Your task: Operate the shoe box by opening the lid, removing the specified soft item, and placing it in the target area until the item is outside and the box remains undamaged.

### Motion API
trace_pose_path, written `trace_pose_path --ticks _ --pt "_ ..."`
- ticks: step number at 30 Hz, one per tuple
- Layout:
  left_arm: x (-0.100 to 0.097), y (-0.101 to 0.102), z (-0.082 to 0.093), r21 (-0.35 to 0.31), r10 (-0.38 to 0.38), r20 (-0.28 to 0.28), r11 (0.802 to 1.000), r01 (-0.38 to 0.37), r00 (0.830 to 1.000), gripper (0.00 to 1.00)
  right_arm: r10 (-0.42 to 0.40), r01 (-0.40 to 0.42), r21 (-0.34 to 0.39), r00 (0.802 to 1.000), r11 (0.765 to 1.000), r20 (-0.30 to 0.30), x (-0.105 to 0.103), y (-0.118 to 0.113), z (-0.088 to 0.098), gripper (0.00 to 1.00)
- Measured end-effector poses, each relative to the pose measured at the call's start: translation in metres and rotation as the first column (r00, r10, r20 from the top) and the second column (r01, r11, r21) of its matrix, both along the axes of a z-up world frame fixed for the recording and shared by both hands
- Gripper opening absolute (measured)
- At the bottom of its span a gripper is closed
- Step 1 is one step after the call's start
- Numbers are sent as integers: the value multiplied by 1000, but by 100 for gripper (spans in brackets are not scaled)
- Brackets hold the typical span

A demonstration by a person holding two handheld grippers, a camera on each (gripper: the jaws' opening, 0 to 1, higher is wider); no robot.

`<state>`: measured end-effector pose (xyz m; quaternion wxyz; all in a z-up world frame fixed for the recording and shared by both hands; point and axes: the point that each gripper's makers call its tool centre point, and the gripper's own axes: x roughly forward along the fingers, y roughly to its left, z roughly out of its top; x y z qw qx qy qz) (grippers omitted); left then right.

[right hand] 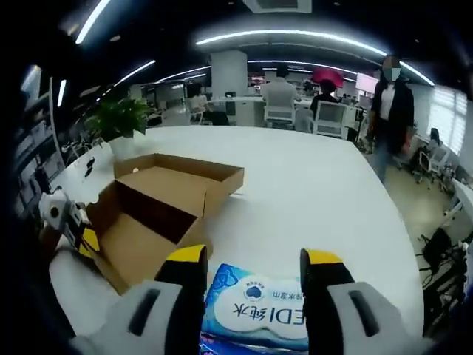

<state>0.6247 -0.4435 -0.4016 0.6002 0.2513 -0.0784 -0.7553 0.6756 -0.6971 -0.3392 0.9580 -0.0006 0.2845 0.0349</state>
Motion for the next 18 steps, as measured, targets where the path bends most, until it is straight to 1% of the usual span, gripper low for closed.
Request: trace_pose_path --ticks 1,2,9,12,16,18 --pt "0 0 0 0 0 0 1000 0 1000 7 -8 7 29 1000 1000 10 5 3 1 58" --pt "0 0 0 0 0 1 1000 0 1000 7 -3 2 40 1000 999 11 8 7 1 59" --pt "0 0 -1 0 -1 1 1000 1 1000 7 -15 14 51 999 999 30 31 17 3 61" --pt "0 0 -1 0 -1 1 1000 1 1000 7 -22 19 75 999 997 40 40 22 5 61" --pt "0 0 -1 0 -1 1 1000 1 1000 7 -12 9 79 999 997 48 50 30 5 61" --pt "0 0 -1 0 -2 1 1000 2 1000 7 1 -5 83 999 997 50 59 39 5 62"
